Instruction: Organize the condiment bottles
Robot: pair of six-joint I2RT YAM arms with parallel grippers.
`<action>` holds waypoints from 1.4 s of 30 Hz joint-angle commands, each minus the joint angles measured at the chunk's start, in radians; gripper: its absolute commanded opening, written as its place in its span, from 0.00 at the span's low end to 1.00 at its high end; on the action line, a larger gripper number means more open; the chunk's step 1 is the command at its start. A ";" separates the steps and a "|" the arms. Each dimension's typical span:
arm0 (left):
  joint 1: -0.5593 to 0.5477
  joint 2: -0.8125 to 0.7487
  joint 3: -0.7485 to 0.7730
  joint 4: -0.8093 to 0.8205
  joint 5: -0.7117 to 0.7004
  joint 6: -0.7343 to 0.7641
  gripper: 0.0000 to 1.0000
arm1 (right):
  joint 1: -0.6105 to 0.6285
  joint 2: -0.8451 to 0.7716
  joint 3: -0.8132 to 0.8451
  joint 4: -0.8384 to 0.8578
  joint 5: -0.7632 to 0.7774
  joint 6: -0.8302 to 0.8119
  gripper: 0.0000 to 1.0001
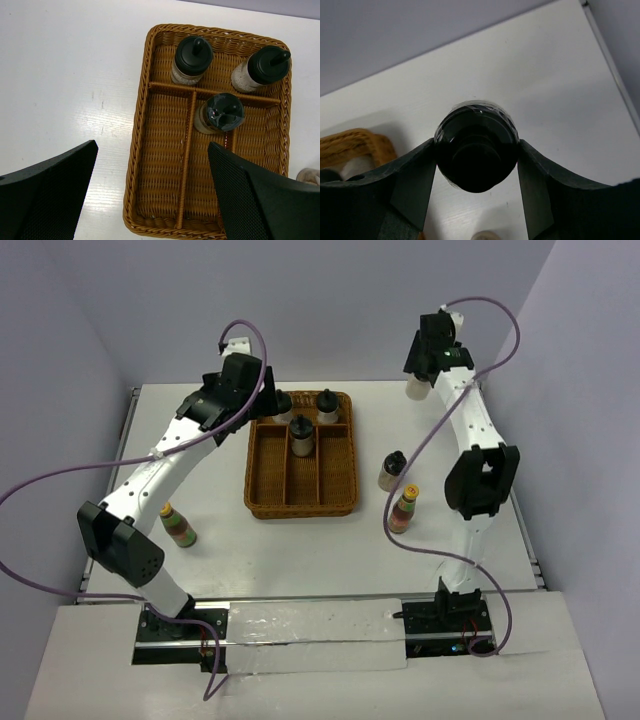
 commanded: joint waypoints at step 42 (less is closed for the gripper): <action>0.094 -0.196 -0.108 -0.023 -0.089 -0.096 0.99 | 0.752 -0.251 -0.499 0.252 -0.051 -0.023 0.09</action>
